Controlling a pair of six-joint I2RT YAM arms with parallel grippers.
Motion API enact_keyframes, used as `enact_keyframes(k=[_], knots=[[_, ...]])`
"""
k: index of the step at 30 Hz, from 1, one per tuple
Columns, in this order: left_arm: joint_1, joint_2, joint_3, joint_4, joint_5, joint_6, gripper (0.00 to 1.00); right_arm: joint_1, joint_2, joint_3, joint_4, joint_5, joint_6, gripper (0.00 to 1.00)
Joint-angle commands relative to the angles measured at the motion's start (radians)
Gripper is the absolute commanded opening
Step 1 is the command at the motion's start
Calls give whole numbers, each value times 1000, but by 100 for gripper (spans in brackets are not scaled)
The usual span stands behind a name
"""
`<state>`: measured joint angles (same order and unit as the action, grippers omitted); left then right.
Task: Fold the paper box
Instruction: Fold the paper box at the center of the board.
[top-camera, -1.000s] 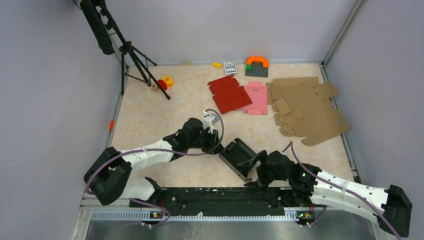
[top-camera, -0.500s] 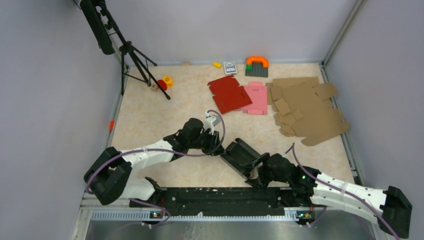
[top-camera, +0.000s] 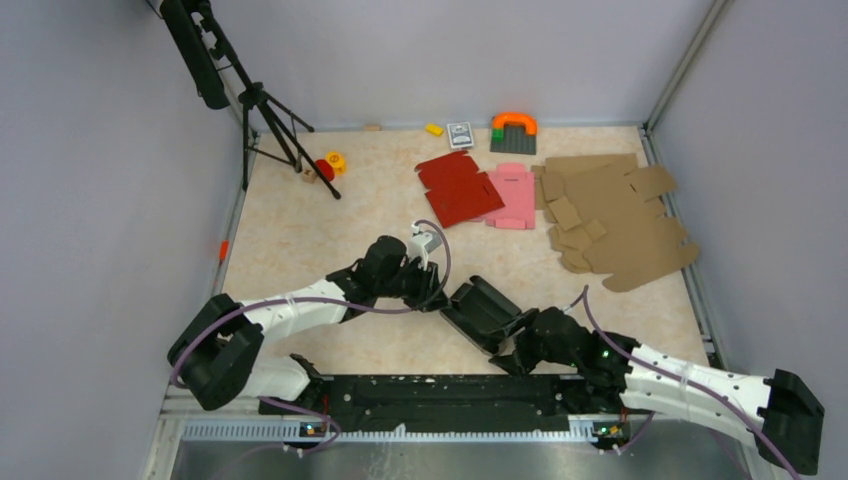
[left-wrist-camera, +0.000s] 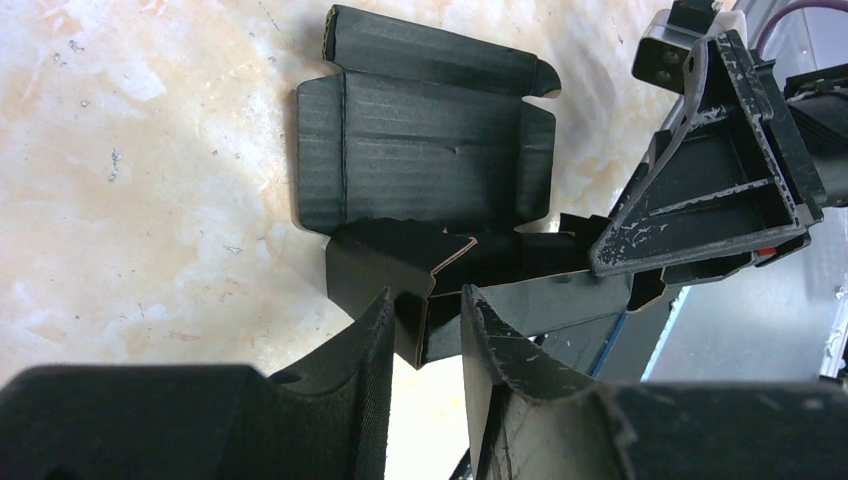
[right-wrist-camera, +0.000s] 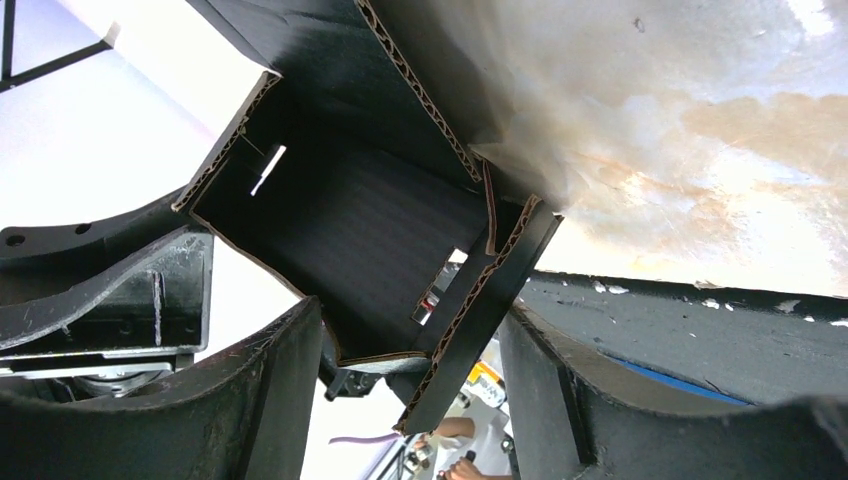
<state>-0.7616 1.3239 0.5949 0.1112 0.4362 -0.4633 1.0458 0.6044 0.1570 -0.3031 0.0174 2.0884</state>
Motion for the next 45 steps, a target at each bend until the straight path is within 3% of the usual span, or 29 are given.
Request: enact_keyframes(k=[1, 17, 20, 24, 27, 30, 32, 40, 45], knots=[[-18, -16, 10, -22, 120, 17, 31, 8, 14, 16, -26, 63, 170, 56], [-18, 43, 65, -44, 230, -10, 36, 8, 12, 34, -82, 95, 102, 51], [-18, 49, 66, -31, 239, -21, 36, 9, 14, 38, -89, 106, 80, 39], [-18, 62, 67, -16, 242, -33, 36, 9, 22, 31, -92, 109, 64, 36], [-18, 71, 74, -10, 236, -38, 36, 8, 27, 28, -71, 107, 63, 49], [-18, 85, 95, -30, 218, -30, 33, 8, 26, 53, -89, 129, 58, 77], [-18, 100, 117, -51, 207, -20, 31, 8, 25, 81, -129, 145, 56, 86], [-28, 135, 173, -64, 171, 2, 31, 8, -38, 99, -163, 168, 112, 89], [-30, 155, 205, -101, 154, 23, 31, 8, -93, 191, -303, 233, 60, 94]])
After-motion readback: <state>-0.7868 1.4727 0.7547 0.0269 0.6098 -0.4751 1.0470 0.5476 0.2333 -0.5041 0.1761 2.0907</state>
